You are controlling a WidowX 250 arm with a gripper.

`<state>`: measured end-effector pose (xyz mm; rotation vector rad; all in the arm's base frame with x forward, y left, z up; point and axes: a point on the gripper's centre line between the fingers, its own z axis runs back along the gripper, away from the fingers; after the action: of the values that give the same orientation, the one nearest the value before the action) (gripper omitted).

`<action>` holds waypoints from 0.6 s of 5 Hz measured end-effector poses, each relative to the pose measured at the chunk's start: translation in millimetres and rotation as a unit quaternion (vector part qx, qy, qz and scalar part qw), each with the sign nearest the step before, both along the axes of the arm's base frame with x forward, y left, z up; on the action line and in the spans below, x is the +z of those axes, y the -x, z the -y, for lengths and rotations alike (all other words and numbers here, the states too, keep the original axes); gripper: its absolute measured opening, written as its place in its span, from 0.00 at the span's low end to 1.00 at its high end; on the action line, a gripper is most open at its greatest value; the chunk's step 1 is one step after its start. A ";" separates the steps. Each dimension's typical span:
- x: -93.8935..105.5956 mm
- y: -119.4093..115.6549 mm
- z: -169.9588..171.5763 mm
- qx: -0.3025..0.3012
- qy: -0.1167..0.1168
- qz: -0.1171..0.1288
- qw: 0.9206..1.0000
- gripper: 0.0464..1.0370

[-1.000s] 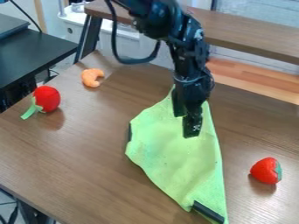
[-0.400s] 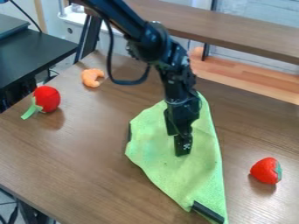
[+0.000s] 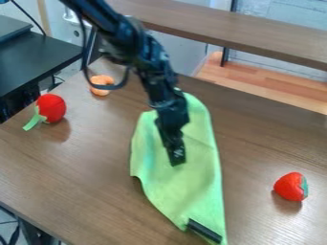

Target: Move cloth from bottom right of the table to the top left of the table

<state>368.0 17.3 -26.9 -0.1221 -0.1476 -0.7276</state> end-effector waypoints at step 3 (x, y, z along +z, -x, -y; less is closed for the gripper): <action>-3.4 29.5 -76.7 0.053 -0.014 -0.008 0.998 0.96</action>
<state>338.4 94.0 -30.3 -0.0919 -0.1276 -0.6224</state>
